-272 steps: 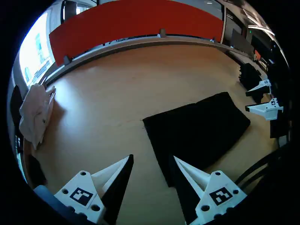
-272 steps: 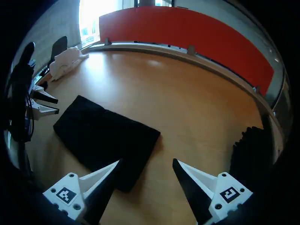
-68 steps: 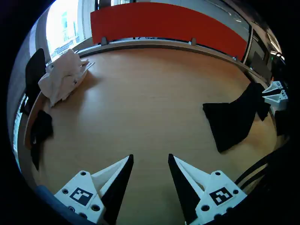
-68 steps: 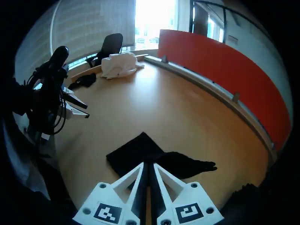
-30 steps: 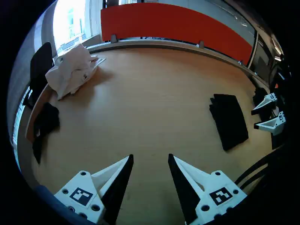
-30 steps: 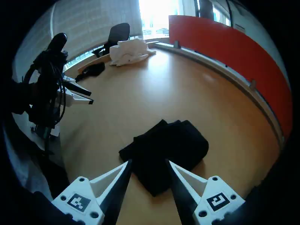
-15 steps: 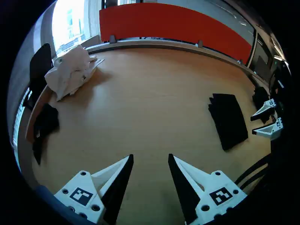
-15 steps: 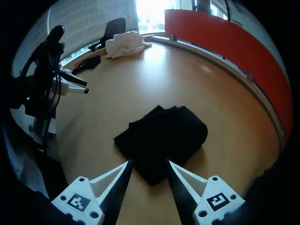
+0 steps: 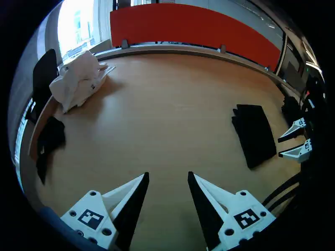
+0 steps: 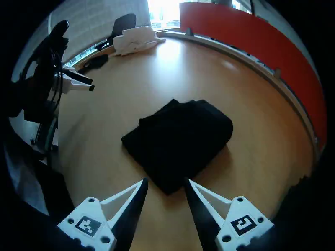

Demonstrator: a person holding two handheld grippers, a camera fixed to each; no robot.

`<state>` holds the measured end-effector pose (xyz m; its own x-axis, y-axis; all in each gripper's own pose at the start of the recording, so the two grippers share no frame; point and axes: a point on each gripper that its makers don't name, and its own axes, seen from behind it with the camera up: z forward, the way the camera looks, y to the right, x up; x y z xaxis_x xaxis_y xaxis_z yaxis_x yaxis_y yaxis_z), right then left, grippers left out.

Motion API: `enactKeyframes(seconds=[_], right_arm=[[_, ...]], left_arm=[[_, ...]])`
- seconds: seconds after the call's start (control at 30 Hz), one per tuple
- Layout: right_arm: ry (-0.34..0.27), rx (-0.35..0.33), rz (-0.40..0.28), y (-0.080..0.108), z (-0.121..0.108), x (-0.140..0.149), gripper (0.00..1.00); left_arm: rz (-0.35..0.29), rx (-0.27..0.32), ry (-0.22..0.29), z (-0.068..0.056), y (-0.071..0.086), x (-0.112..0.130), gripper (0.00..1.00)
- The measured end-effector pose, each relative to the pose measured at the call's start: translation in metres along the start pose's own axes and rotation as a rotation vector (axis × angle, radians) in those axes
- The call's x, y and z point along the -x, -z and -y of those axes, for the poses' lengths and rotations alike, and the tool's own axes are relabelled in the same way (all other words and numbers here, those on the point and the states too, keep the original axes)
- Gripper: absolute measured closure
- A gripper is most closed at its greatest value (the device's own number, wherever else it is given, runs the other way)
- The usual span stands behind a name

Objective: Fold towel

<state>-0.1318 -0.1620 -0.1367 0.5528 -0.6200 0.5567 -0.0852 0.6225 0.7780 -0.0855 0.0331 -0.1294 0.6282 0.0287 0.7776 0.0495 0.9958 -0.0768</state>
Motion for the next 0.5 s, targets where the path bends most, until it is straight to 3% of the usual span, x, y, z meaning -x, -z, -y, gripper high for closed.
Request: enactKeyframes(seconds=[0.5], right_arm=[[-0.015, 0.009, 0.049, -0.004, 0.000, 0.024, 0.36]], left_arm=[[0.004, 0.002, -0.004, 0.000, 0.001, 0.002, 0.33]])
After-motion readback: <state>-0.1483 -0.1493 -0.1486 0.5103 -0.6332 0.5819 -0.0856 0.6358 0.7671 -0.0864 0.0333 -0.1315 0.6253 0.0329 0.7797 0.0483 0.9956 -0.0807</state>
